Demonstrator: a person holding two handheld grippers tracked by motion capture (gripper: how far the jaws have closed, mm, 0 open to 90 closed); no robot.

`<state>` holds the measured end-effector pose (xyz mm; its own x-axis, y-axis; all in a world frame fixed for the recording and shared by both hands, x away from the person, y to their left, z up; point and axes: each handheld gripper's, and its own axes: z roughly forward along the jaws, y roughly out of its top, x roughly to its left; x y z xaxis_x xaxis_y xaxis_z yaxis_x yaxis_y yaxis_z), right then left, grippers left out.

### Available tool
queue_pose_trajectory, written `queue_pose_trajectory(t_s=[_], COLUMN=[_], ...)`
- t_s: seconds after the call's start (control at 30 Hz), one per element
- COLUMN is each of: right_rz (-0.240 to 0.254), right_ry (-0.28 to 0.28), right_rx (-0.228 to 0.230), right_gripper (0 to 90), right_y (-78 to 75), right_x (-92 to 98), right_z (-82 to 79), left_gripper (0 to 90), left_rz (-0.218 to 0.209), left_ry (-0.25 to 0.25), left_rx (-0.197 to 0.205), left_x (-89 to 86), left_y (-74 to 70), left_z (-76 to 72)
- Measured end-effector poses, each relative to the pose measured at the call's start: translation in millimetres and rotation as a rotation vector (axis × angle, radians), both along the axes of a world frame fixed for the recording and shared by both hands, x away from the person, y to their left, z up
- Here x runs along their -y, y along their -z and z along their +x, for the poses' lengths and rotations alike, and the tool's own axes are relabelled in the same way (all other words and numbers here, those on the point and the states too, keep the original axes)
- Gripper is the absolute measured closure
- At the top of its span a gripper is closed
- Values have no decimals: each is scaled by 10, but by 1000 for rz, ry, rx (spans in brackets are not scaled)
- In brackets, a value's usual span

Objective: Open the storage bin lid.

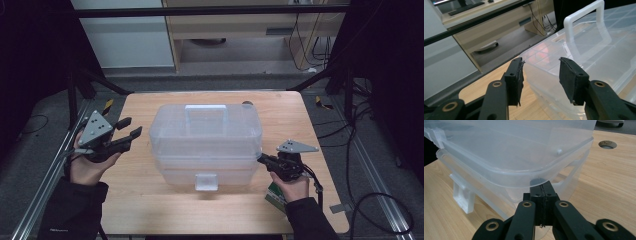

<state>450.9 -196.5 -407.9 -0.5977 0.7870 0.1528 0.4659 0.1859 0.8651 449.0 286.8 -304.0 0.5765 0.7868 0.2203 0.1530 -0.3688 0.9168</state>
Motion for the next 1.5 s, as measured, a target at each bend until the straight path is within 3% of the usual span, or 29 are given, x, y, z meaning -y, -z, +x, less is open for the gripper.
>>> queue_pose_trajectory(t_s=[0.13,0.43,0.87,1.17,1.5], right_rz=[1,1,0,0,-1], right_ry=[0,-2,-4,-5,-4], right_rx=[0,-3,-4,-7,-6], right_gripper=[900,900,900,900,900], right_y=[1,1,2,2,1], right_x=[0,0,-1,1,1], right_z=[0,1,2,4,4], left_gripper=[572,656,761,820,864], left_rz=[-53,-125,-72,-51,-50], left_ry=[-40,-88,-45,21,77], left_rx=[2,-67,-190,-231,-251], left_x=[-134,-294,-171,-36,85], left_y=[178,473,825,918,965], left_z=[-43,-116,-94,-85,-78])
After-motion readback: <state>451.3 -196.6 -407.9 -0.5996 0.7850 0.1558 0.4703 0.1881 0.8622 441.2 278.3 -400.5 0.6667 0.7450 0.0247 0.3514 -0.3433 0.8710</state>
